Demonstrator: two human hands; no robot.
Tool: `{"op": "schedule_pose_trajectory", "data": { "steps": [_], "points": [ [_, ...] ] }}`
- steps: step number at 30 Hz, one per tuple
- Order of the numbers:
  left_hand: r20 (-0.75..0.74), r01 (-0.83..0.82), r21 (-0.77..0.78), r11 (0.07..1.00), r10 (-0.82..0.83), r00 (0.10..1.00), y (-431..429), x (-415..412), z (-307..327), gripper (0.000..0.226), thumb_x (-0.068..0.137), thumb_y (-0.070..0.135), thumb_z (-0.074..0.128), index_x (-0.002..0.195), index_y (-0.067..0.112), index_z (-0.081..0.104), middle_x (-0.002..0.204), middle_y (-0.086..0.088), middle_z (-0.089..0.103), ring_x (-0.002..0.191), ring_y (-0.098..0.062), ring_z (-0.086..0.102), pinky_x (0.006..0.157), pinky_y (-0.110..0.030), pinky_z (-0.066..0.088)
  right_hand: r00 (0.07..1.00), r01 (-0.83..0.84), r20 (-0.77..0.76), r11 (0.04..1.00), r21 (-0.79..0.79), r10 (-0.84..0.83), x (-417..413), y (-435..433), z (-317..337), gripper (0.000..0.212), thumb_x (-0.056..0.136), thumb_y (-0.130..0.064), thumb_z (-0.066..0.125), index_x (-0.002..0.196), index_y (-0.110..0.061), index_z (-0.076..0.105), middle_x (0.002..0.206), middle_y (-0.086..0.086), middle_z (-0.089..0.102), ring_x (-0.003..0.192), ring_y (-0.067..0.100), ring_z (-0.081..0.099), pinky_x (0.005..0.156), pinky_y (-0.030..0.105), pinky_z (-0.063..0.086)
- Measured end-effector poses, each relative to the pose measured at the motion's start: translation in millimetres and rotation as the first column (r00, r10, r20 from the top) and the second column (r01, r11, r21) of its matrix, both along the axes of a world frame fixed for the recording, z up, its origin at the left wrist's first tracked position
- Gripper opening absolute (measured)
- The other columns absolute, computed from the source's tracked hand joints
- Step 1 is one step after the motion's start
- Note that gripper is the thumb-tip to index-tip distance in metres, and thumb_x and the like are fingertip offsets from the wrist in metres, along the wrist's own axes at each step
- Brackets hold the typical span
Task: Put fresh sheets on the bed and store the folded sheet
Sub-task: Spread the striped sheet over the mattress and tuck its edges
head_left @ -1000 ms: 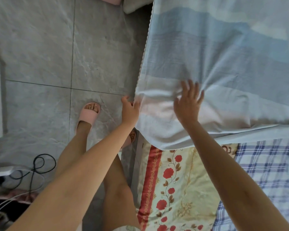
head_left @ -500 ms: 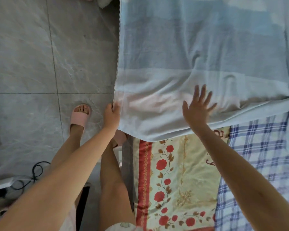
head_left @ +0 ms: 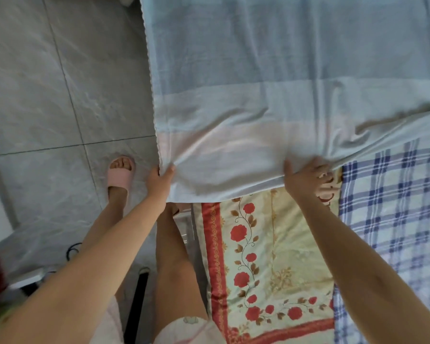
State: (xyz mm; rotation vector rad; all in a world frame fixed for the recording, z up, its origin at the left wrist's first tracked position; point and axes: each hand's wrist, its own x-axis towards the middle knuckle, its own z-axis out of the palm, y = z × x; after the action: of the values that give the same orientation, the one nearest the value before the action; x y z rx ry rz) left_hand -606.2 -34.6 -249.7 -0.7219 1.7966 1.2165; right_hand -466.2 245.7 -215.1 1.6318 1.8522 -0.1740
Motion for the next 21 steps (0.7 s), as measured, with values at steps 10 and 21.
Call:
{"op": "schedule_pose_trajectory", "data": {
  "steps": [10,21],
  "points": [
    [-0.192,0.028,-0.083,0.996,-0.044,0.980,-3.7,6.0,9.8,0.039,0.096,0.028,0.050,0.125,0.002,0.053,0.114,-0.004,0.059,0.103,-0.017,0.056,0.076,-0.018,0.047,-0.006,-0.991,-0.481,0.060,0.122,0.877,-107.5,-71.5,-33.7,0.057,0.087,-0.050,0.040,0.141,-0.030,0.041,0.148,0.002,0.040,0.135,0.039,0.035,0.101,0.069,0.023],
    [-0.230,0.114,-0.029,0.993,-0.118,0.966,-6.3,15.3,28.7,0.035,0.096,0.026,0.051,0.126,0.007,0.052,0.112,0.004,0.056,0.104,-0.009,0.051,0.085,-0.018,0.040,0.751,-0.639,-0.181,0.768,0.040,0.635,-48.8,-36.9,7.1,0.054,0.087,-0.039,0.048,0.133,-0.010,0.042,0.144,0.015,0.034,0.140,0.041,0.018,0.108,0.067,0.010]
  ]
}}
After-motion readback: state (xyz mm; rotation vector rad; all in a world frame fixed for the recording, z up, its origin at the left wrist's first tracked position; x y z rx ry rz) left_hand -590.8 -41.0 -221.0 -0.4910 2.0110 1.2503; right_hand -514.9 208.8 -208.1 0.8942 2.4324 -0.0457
